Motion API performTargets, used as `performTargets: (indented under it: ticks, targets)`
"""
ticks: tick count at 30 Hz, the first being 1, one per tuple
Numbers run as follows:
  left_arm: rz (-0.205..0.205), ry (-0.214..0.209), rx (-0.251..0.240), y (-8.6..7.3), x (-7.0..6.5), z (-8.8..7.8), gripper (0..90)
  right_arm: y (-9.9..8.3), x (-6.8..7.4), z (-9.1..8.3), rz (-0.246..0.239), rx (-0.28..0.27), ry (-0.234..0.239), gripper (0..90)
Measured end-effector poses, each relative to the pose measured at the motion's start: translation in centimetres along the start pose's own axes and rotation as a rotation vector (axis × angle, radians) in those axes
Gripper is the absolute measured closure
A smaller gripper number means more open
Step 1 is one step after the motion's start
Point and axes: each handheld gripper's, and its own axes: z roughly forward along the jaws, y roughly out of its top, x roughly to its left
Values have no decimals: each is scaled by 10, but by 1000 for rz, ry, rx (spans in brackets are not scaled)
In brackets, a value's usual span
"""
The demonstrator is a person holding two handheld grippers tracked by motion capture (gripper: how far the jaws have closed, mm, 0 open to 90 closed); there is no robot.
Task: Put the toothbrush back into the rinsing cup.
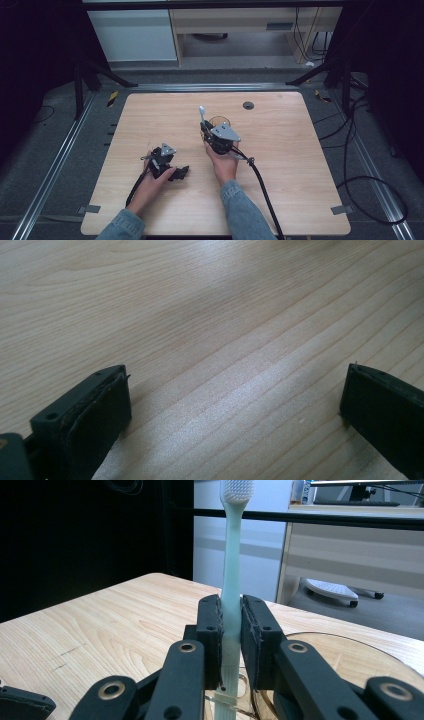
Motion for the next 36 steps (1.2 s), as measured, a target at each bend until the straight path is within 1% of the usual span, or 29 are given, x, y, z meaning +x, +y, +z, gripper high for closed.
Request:
performTargets:
  ticks: [2, 4, 8, 14, 24, 36]
  targets:
    - [0, 0, 0, 0, 0, 0, 0, 0, 0, 0, -2, 0, 4, 792]
    - [0, 0, 0, 0, 0, 0, 0, 1, 0, -1, -17, 9, 8, 791]
    - [0, 0, 0, 0, 0, 0, 0, 1, 0, -1, -25, 21, 6, 790]
    - [0, 0, 0, 0, 0, 0, 0, 0, 0, 0, -41, 35, 15, 789]
    - [0, 0, 0, 0, 0, 0, 0, -1, 1, 1, -46, 51, 23, 787]
    - [0, 0, 0, 0, 0, 0, 0, -3, 1, 3, -41, 64, 31, 773]
